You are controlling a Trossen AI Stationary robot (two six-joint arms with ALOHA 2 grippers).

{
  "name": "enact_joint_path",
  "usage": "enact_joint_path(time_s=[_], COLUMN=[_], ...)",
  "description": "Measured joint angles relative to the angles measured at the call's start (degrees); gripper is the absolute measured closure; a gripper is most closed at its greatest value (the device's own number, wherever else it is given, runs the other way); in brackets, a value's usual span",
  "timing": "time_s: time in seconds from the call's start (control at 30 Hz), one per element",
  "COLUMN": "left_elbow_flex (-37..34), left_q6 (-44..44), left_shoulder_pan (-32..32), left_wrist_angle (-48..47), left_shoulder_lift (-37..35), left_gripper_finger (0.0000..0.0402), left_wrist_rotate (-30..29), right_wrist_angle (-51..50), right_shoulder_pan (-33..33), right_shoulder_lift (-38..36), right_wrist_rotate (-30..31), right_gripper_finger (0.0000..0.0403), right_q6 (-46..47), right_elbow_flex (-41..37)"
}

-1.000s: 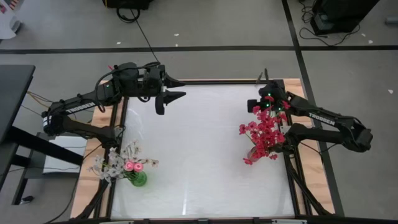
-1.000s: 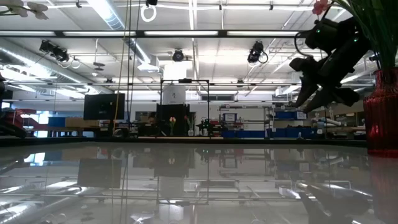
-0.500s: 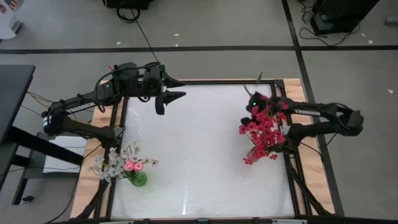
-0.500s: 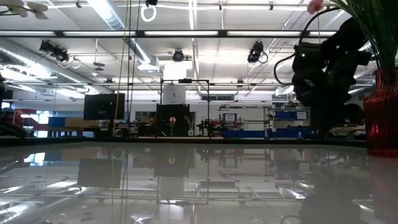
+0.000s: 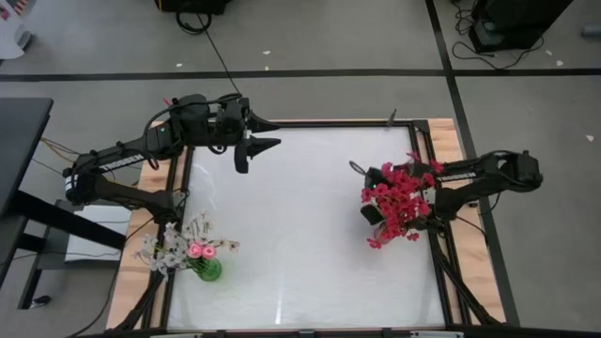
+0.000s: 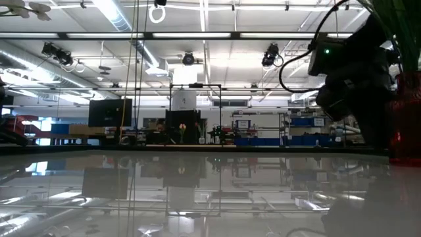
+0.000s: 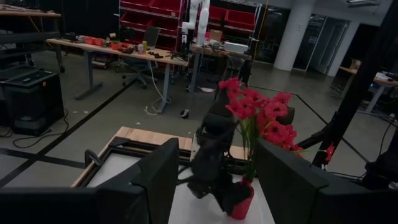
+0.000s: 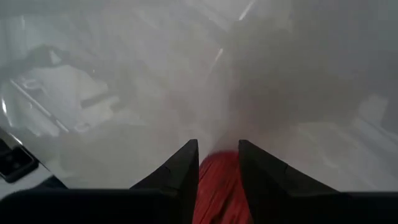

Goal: Sort flowers into vase by color
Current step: Put the red flowers into the red vase

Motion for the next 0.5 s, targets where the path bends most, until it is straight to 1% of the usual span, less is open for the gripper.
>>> enact_joint_path(time_s=[0.3,0.5], left_elbow_flex=[0.0,0.0], left_q6=[0.0,0.0], left_shoulder_pan=[0.01,0.02], left_wrist_angle=[0.01,-0.01], left_shoulder_lift=[-0.01,0.0], left_gripper_finger=[0.0189,0.0189], left_wrist_rotate=[0.01,0.01], right_wrist_angle=[1.08,7.46], right_shoulder_pan=[10.25,17.03], right_shoulder_lift=[-0.01,-0.01], right_wrist_rotate=[1.29,2.6], right_gripper_finger=[0.0281,0.0281], right_q6=[7.95,15.56], right_elbow_flex=[0.02,0.02])
